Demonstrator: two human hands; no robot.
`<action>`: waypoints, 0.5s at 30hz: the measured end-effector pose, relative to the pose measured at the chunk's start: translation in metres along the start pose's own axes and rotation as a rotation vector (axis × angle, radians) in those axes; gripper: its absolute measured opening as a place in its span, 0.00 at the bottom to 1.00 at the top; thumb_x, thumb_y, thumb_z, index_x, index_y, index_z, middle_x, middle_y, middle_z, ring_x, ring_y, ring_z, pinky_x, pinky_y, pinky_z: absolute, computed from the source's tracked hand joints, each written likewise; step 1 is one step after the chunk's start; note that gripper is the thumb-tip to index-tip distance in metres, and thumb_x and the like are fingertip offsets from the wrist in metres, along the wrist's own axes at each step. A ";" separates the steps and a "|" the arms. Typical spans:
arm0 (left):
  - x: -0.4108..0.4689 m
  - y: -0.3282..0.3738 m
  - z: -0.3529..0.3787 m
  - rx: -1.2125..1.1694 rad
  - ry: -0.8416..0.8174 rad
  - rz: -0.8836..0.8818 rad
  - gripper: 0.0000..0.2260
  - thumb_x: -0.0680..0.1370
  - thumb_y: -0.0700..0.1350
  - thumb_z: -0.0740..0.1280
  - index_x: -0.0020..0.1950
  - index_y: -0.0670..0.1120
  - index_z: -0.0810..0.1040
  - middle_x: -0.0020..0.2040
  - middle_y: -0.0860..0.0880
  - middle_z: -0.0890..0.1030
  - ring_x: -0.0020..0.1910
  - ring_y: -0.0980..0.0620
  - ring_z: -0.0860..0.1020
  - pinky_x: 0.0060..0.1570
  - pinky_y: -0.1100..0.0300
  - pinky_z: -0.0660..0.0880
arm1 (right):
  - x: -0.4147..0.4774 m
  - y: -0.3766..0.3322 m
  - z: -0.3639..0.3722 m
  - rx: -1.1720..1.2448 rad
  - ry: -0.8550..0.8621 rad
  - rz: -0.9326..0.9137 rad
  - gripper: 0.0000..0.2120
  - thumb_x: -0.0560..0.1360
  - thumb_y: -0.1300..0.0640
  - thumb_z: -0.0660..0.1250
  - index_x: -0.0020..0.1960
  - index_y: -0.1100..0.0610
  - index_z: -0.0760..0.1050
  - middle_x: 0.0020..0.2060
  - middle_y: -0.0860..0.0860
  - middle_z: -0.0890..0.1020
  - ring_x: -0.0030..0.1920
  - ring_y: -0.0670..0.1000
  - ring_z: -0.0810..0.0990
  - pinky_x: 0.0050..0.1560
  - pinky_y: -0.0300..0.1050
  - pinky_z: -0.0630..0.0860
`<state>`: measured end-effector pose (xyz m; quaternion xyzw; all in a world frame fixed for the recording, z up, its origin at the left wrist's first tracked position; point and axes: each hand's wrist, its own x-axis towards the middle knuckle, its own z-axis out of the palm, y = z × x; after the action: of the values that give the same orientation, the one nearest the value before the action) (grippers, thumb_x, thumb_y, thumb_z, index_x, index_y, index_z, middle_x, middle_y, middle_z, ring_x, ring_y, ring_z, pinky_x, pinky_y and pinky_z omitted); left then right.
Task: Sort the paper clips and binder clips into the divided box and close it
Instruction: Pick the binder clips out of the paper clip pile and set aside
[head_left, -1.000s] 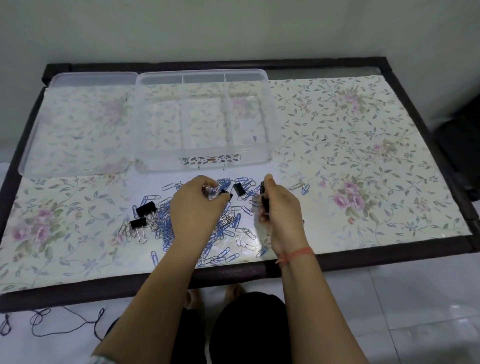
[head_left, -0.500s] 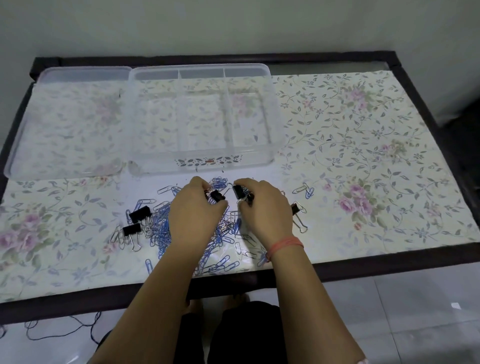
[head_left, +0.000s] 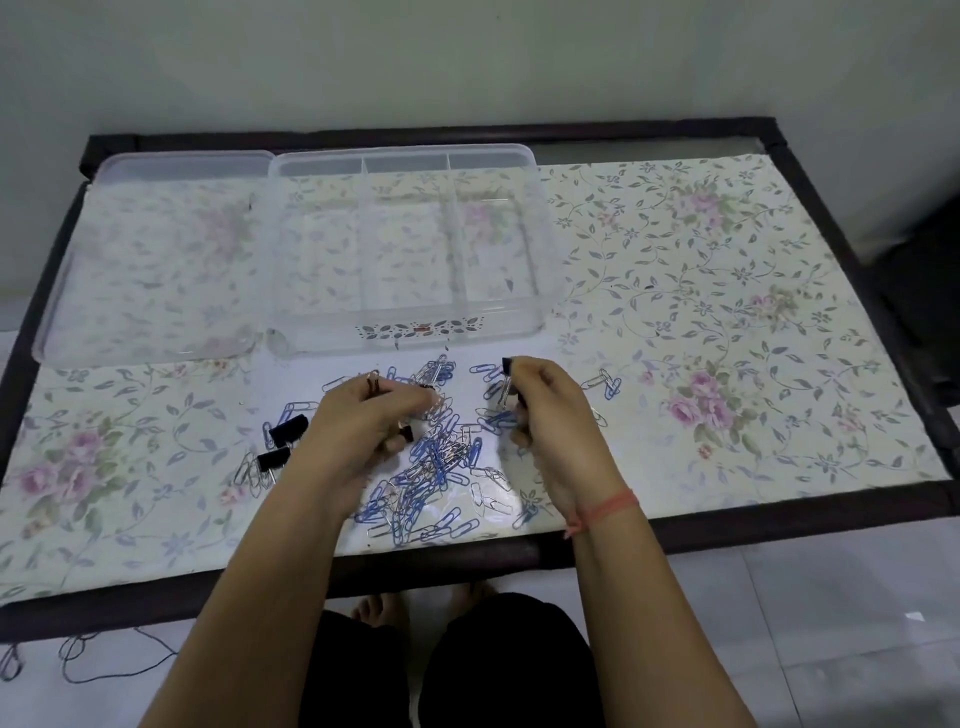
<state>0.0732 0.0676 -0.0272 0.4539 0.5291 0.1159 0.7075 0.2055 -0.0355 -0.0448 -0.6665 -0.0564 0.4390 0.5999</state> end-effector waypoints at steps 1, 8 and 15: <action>0.000 -0.001 0.000 -0.051 -0.044 -0.028 0.06 0.64 0.41 0.75 0.38 0.43 0.80 0.34 0.45 0.79 0.31 0.52 0.71 0.23 0.65 0.63 | -0.001 -0.001 -0.001 0.152 -0.033 0.071 0.07 0.78 0.54 0.61 0.49 0.57 0.74 0.31 0.49 0.72 0.28 0.47 0.68 0.29 0.40 0.65; -0.017 -0.007 0.005 -0.435 -0.156 -0.043 0.14 0.73 0.29 0.57 0.46 0.45 0.75 0.35 0.48 0.77 0.24 0.57 0.67 0.22 0.66 0.69 | -0.021 0.008 -0.014 0.768 -0.253 0.222 0.16 0.75 0.45 0.57 0.43 0.57 0.75 0.33 0.53 0.77 0.28 0.49 0.71 0.24 0.36 0.69; -0.032 -0.004 0.040 -0.555 -0.210 -0.125 0.13 0.73 0.27 0.53 0.42 0.39 0.74 0.36 0.43 0.76 0.36 0.45 0.84 0.43 0.52 0.82 | -0.021 0.000 -0.030 1.003 0.070 0.339 0.16 0.76 0.50 0.65 0.34 0.58 0.73 0.26 0.52 0.74 0.23 0.45 0.72 0.19 0.32 0.68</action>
<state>0.0933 0.0240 -0.0083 0.2194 0.4281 0.1644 0.8611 0.2125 -0.0702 -0.0367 -0.3114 0.2891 0.4805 0.7672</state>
